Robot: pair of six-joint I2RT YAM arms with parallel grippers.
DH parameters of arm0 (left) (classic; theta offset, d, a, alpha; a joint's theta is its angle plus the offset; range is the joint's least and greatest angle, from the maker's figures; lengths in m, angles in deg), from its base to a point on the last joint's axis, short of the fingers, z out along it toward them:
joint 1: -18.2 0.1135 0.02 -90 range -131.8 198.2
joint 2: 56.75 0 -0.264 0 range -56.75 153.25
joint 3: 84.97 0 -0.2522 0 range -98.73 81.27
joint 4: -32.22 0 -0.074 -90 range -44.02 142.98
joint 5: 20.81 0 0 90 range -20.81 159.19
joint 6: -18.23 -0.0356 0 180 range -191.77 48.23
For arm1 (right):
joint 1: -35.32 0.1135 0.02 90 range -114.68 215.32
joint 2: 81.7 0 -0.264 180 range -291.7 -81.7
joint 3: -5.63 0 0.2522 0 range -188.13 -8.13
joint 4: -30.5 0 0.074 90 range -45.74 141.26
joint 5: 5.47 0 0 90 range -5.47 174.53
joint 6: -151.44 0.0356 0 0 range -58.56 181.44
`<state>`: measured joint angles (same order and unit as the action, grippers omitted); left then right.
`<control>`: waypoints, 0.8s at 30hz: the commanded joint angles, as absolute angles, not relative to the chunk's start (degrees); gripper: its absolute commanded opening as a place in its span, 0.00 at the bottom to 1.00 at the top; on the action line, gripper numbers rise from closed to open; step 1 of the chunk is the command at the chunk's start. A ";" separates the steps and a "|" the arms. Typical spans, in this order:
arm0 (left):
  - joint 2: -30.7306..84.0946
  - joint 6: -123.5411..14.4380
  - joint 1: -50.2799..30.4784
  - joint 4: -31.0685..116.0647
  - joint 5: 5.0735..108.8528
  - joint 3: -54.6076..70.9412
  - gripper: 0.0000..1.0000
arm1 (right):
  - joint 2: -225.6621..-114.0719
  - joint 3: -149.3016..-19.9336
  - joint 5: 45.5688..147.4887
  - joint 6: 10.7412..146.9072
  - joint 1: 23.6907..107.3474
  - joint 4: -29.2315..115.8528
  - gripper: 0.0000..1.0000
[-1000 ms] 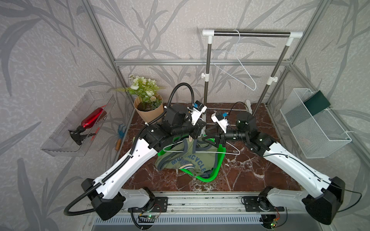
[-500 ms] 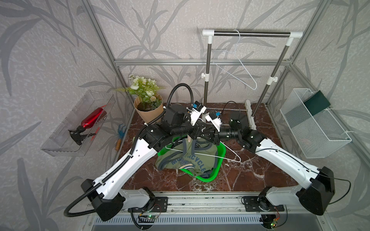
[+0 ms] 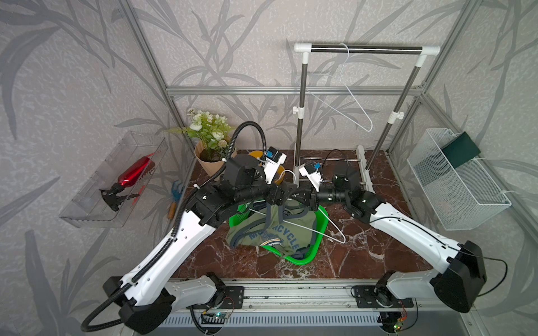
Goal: Remove the clothespins securing tank tops to the hanger
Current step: Remove the tank top from the hanger.
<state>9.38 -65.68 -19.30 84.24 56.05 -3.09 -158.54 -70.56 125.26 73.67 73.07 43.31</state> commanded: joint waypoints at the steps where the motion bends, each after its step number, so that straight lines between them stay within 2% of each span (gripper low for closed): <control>1: 5.05 -63.68 -17.68 85.83 58.17 -2.59 0.88 | -157.39 -69.24 126.54 75.13 72.54 38.77 0.03; 6: 2.66 -61.53 -16.16 88.96 56.94 -0.54 0.95 | -156.22 -67.08 126.04 76.24 72.02 36.66 0.02; 14: -1.66 -60.35 -10.11 90.14 53.66 5.52 0.99 | -153.95 -64.61 126.89 77.43 70.68 35.39 0.01; 24: 1.06 -54.84 -1.27 77.19 33.23 12.90 1.00 | -151.15 -62.03 128.34 79.48 69.75 33.10 0.01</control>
